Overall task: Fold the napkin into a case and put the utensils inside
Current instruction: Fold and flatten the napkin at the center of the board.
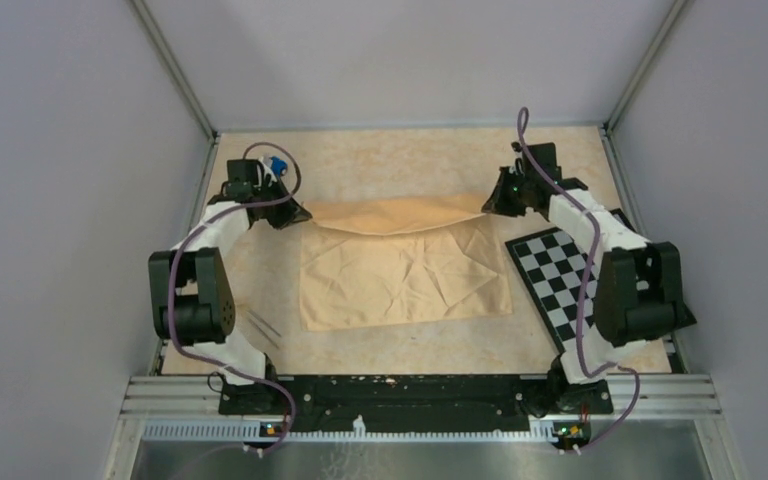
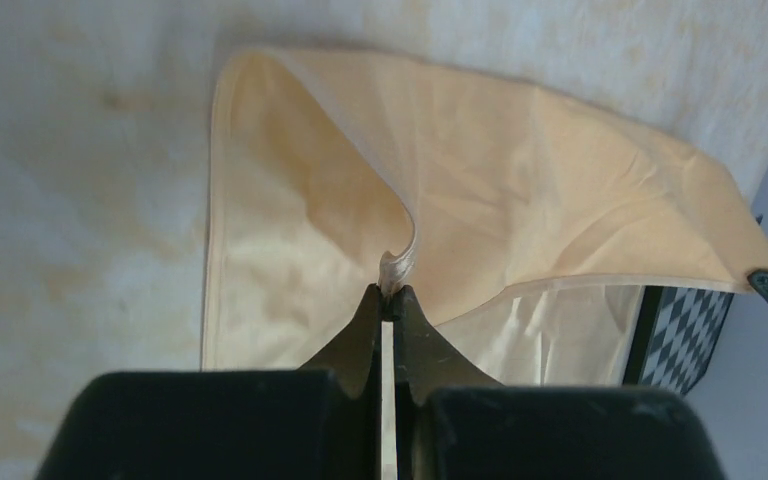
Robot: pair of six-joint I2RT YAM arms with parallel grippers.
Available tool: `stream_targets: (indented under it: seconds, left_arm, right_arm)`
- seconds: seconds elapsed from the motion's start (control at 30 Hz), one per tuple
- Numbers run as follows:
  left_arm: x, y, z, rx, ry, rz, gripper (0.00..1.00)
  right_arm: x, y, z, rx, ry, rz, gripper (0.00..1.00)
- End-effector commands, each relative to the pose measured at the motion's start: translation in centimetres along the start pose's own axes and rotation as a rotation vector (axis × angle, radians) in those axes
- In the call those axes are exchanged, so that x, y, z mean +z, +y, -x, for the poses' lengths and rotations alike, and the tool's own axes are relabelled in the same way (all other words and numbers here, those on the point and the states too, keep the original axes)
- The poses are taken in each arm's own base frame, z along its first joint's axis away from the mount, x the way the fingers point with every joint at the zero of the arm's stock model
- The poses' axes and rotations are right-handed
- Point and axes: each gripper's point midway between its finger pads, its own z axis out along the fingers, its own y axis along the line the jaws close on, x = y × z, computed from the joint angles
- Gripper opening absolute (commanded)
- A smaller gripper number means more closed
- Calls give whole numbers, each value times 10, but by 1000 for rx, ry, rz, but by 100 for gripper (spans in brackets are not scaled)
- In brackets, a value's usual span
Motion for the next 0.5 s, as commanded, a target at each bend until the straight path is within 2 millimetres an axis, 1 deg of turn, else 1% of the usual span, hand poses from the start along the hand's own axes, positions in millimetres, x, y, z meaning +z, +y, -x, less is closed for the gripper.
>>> stream_targets:
  seconds: [0.0,0.1,0.13,0.2,0.27,0.3,0.4,0.47]
  left_arm:
    - [-38,0,-56,4,94,-25,0]
    - [-54,11,-92,-36,124,-13,0]
    - [-60,14,-100,-40,129,-3,0]
    - [-69,25,-119,-77,136,42,0]
    - [-74,29,-135,-106,134,33,0]
    - [-77,33,-145,-119,138,42,0]
    - [-81,48,-164,-176,154,99,0]
    - [-81,52,-172,-198,163,107,0]
  right_arm:
    - [-52,1,-29,-29,25,8,0]
    - [-65,-2,-58,-20,80,25,0]
    - [-70,-1,-68,-17,90,38,0]
    - [-72,-8,-87,0,114,35,0]
    - [-72,-14,-105,18,135,33,0]
    - [-70,-18,-118,32,159,35,0]
    - [-66,-20,-140,62,210,62,0]
    - [-63,-21,-147,77,218,68,0]
